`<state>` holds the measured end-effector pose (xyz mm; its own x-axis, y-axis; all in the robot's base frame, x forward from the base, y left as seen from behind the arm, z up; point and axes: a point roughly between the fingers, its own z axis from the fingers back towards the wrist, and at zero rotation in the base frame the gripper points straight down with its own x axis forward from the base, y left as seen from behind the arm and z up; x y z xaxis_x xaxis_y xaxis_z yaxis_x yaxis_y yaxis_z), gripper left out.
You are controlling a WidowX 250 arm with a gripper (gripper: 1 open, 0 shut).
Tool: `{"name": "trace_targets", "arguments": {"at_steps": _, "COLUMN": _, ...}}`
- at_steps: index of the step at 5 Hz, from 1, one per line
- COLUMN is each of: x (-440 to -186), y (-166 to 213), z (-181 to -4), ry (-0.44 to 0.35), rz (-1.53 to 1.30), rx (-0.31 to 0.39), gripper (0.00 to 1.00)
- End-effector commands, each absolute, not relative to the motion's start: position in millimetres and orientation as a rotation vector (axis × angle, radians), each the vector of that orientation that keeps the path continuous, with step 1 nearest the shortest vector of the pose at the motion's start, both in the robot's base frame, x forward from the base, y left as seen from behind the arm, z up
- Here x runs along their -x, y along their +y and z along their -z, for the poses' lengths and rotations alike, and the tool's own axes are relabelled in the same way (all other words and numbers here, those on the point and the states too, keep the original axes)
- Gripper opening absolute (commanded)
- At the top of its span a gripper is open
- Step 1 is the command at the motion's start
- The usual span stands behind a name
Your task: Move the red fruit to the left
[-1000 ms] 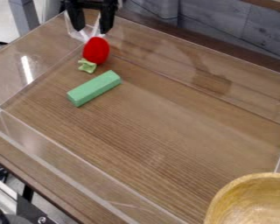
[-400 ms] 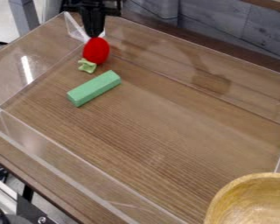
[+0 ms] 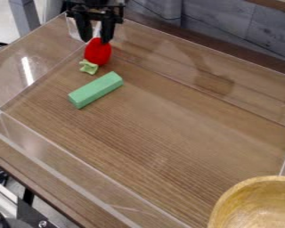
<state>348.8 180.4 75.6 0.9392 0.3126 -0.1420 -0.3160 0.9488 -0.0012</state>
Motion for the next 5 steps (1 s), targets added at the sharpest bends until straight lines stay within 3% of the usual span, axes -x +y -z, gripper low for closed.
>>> {"name": "trace_targets", "arguments": {"at_steps": 1, "x": -356.2, "y": 179.9, "z": -103.4, "ry": 0.077, "rz": -0.327, "rx": 0.0, "gripper": 1.0}}
{"name": "trace_targets", "arguments": {"at_steps": 5, "x": -357.4, "y": 175.9, "z": -95.6, "ry": 0.108, "rz": -0.337, "rx": -0.017, "gripper": 1.0}}
